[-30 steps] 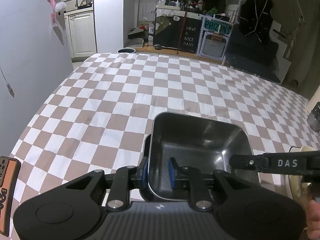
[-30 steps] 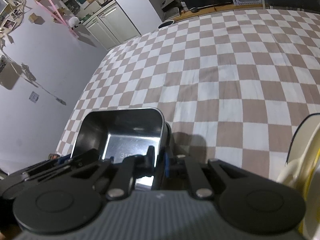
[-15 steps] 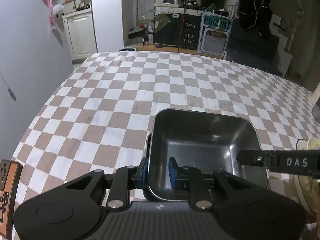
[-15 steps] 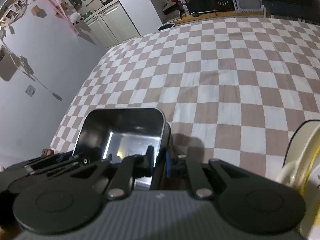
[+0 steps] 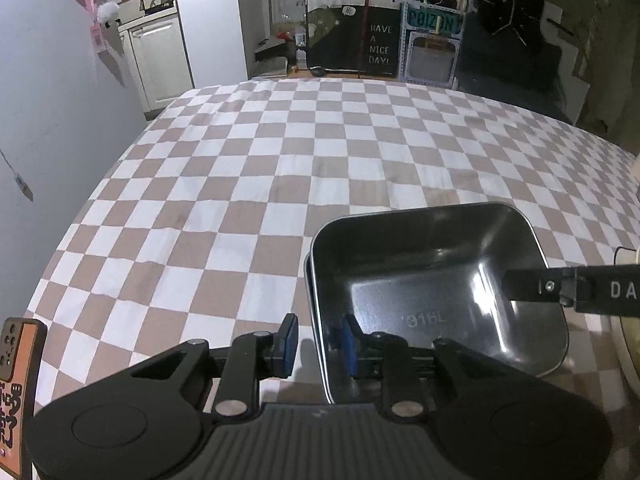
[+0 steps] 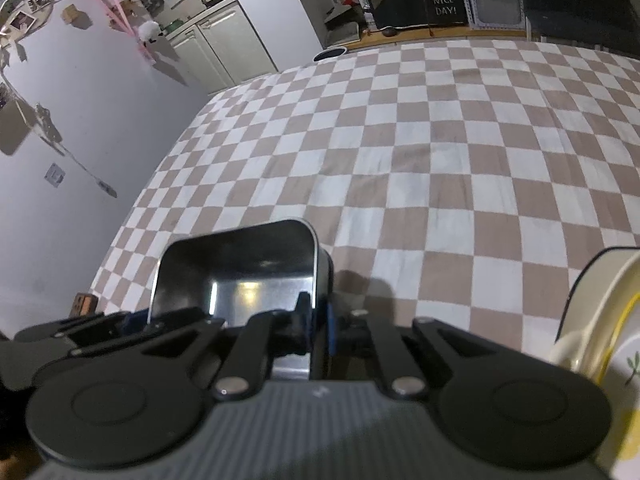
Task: Organize plates and bowls
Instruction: 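Carry the second tray with the left tool over the first tray, then lower the second tray into the first tray and open the left tool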
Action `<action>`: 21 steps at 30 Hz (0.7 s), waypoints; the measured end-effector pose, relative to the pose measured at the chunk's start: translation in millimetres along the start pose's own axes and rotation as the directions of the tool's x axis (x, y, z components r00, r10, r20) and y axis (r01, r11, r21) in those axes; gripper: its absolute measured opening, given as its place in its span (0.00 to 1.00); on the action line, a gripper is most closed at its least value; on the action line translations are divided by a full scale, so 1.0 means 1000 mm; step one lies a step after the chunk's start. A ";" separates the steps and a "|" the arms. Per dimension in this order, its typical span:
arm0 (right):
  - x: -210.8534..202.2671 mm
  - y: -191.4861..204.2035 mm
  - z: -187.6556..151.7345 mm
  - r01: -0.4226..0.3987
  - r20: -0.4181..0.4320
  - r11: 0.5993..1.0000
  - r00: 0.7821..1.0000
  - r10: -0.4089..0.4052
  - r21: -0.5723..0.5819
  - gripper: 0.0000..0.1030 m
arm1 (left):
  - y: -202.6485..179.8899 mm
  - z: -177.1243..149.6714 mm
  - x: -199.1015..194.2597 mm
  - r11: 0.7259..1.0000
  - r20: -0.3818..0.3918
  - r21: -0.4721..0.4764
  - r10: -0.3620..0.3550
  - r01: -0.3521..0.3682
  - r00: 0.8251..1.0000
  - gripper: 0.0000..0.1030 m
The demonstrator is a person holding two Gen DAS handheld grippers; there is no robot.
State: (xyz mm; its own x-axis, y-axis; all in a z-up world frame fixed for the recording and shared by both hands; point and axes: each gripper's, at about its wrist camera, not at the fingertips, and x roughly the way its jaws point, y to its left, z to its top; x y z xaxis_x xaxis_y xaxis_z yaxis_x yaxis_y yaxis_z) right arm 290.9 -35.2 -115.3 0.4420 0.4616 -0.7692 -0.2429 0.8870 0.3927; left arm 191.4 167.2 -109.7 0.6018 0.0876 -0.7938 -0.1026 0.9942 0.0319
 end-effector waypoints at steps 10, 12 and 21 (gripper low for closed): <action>0.009 -0.016 0.000 -0.007 -0.061 0.997 0.998 0.012 0.082 0.16 | 0.013 -0.002 0.004 0.999 -0.025 -0.038 0.015 -0.016 1.000 0.33; 0.009 -0.018 -0.001 -0.016 -0.068 0.995 0.997 0.022 0.095 0.17 | 0.015 -0.001 0.007 0.999 -0.029 -0.042 0.009 -0.010 1.000 0.33; 0.006 -0.016 -0.003 -0.033 -0.078 0.995 0.996 0.040 0.095 0.16 | 0.011 0.010 0.014 1.000 -0.016 0.000 0.013 -0.013 1.000 0.31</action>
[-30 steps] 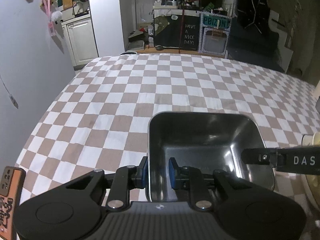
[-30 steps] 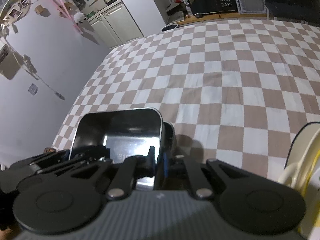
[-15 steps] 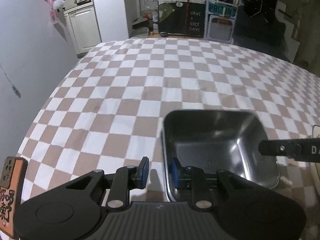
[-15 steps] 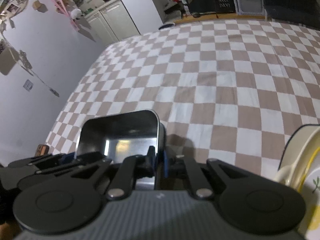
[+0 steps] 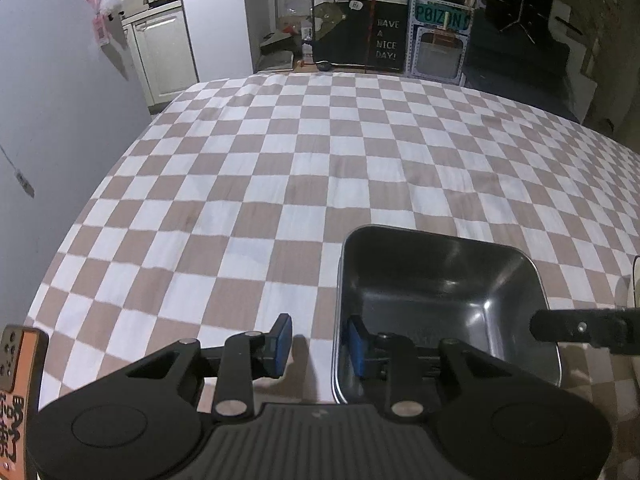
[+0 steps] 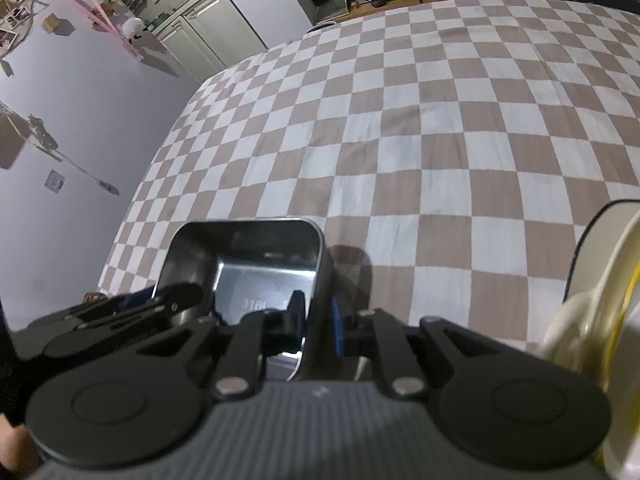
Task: Organize plates and bowls
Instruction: 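Lower the second tray into the first tray and open the left tool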
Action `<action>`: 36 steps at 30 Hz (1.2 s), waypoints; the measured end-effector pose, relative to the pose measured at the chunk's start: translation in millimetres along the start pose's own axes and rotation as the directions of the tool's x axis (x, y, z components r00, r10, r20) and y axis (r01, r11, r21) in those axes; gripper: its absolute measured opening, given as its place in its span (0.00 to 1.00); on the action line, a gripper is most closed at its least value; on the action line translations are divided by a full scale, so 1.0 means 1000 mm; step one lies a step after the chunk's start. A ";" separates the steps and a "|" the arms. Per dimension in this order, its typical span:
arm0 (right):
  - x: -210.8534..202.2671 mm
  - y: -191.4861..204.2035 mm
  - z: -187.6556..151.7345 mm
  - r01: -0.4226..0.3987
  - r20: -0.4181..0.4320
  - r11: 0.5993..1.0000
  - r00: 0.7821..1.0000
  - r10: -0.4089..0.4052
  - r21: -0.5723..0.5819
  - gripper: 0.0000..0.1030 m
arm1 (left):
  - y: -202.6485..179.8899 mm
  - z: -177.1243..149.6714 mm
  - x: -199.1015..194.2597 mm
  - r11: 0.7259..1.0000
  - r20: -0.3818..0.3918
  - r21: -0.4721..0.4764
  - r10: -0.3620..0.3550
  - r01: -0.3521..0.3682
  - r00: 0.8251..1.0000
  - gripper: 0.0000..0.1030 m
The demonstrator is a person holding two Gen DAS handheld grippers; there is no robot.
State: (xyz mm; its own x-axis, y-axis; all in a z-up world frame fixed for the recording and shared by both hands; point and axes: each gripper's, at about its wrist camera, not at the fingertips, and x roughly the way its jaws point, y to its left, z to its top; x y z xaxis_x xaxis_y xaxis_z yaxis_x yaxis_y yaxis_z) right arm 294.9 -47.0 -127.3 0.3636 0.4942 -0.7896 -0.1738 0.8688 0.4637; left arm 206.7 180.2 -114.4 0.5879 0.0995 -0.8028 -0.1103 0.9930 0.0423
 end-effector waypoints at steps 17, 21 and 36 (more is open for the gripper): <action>-0.002 0.003 0.000 -0.021 0.007 1.000 1.000 0.021 -0.006 0.17 | 0.012 0.010 -0.023 0.994 0.079 -0.089 -0.055 0.062 0.995 0.31; -0.011 0.008 0.002 -0.026 0.034 0.999 0.999 0.028 -0.040 0.18 | 0.013 0.011 -0.028 0.993 0.086 -0.091 -0.067 0.075 0.994 0.11; -0.006 0.004 0.003 -0.019 0.031 0.999 0.999 0.020 -0.037 0.08 | 0.014 0.007 -0.021 0.994 0.046 -0.085 -0.068 0.071 0.997 0.11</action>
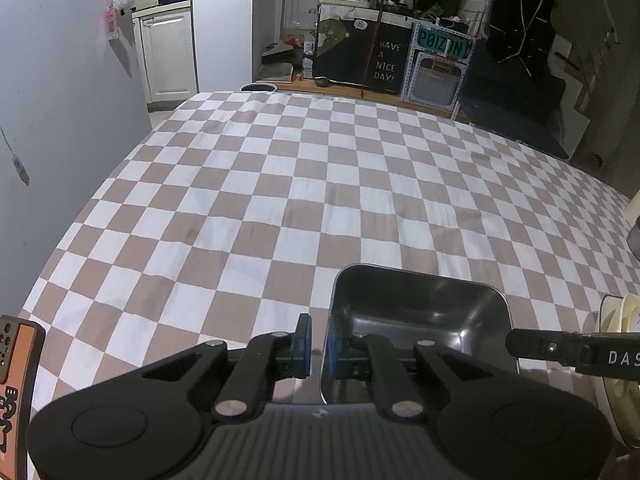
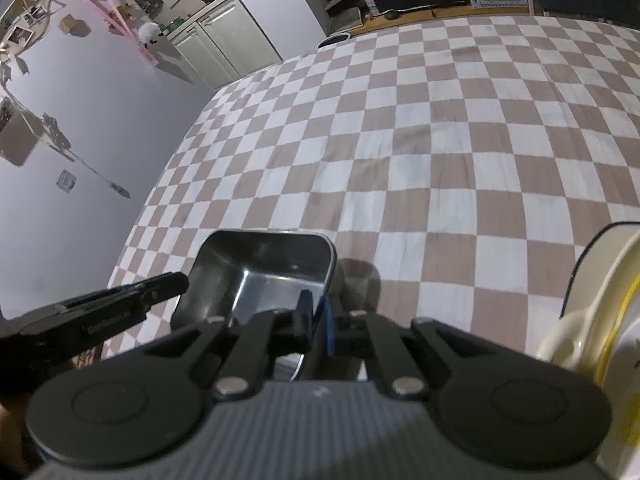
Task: Organize plates and bowls
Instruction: 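Lower the second tray into the first tray and open the left tool, then move both tools toward the small steel bowl by the kettle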
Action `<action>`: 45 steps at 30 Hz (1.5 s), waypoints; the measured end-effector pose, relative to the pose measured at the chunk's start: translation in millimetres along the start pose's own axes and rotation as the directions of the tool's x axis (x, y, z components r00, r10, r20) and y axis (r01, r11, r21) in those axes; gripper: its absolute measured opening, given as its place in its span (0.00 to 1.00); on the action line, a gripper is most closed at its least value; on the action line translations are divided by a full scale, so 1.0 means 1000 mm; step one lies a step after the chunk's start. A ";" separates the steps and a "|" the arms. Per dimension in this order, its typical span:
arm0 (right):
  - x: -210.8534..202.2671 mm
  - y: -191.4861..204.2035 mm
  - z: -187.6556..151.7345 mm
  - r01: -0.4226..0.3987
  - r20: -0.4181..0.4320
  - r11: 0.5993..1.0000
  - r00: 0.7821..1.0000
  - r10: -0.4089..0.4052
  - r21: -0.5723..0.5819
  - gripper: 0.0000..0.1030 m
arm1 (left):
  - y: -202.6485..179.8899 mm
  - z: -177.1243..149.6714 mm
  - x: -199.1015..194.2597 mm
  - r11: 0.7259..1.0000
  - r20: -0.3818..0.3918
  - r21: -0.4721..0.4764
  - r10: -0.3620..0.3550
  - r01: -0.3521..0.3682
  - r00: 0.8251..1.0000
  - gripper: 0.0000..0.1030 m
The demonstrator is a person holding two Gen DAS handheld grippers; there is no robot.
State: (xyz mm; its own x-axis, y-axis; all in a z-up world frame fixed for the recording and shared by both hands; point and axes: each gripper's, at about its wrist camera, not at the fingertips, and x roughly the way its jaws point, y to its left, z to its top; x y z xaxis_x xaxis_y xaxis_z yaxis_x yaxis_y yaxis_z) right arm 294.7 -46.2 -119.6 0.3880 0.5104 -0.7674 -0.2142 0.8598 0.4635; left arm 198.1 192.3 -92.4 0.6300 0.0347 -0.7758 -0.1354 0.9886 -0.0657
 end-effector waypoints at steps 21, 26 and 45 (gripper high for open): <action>0.000 0.003 -0.001 -0.021 0.007 1.000 1.000 0.021 0.007 0.13 | -0.021 0.000 -0.026 0.998 -0.008 0.057 -0.040 0.041 0.999 0.54; -0.017 0.016 -0.004 -0.003 0.060 0.996 0.998 0.008 -0.086 0.41 | -0.017 0.001 -0.044 0.998 0.014 0.049 -0.028 0.028 1.000 0.64; -0.119 -0.037 -0.001 0.212 0.309 0.971 0.936 -0.168 -0.115 1.00 | -0.067 0.013 -0.083 0.999 0.130 0.030 -0.044 0.041 0.990 1.00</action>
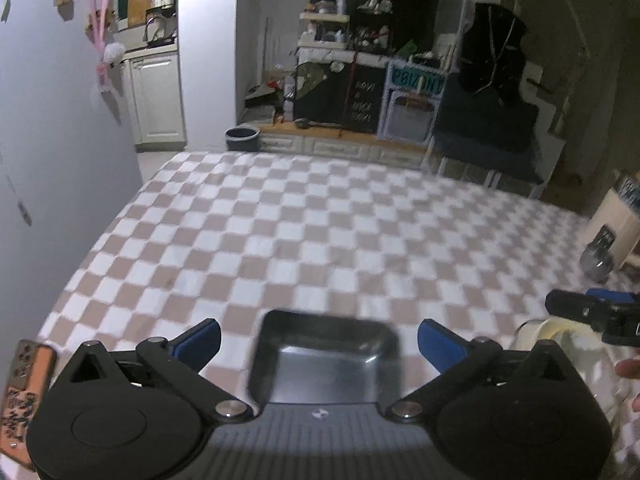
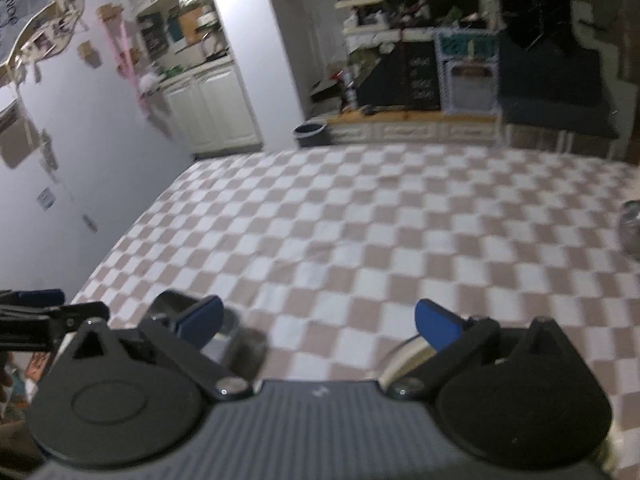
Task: Organize plates and bowls
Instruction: 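Move both tools toward the small steel bowl by the kettle, then grasp the rim of the small round steel bowl with the left tool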
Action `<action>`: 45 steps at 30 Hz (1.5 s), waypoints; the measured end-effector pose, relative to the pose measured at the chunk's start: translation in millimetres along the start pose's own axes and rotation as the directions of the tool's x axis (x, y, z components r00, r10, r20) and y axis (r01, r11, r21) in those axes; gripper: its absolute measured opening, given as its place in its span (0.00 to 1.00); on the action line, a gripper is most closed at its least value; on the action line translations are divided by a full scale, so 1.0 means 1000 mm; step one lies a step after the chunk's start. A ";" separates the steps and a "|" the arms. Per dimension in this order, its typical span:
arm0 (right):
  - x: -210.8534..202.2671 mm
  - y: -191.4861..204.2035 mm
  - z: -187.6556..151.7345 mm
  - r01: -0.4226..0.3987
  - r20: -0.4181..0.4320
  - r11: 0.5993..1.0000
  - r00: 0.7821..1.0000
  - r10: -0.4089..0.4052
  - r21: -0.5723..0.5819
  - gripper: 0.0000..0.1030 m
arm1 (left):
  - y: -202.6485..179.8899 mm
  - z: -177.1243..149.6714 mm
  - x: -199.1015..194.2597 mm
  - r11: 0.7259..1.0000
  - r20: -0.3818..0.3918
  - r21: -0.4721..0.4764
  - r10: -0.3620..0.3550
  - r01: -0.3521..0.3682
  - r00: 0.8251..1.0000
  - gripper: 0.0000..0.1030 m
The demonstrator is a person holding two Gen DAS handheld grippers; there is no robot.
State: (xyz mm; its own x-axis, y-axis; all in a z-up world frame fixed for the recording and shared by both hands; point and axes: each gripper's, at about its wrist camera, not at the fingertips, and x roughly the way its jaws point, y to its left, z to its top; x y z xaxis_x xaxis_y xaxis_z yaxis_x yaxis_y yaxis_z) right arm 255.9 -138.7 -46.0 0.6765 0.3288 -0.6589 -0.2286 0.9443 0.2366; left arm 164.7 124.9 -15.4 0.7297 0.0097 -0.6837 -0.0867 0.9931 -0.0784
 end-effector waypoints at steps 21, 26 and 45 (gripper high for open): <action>-0.053 -0.263 -0.001 0.333 0.056 0.912 0.933 -0.355 0.239 0.95 | -0.243 0.005 0.053 0.948 0.041 0.108 -0.306 0.301 0.951 1.00; -0.048 -0.332 -0.008 0.310 0.078 0.885 0.931 -0.357 0.347 0.84 | -0.285 0.003 0.082 0.929 0.027 0.059 -0.368 0.366 0.930 0.91; 0.015 -0.442 0.010 0.182 0.148 0.828 0.942 -0.302 0.530 0.56 | -0.424 0.036 0.240 0.846 -0.215 -0.187 -0.532 0.500 0.819 0.58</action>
State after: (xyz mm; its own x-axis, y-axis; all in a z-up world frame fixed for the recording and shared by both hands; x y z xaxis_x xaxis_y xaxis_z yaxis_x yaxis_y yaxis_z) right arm 374.4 -551.3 -153.2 0.8100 0.0234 -0.5860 0.3049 0.8368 0.4548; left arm 400.8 -289.4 -120.0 0.4976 -0.5455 -0.6744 0.1644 0.8227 -0.5441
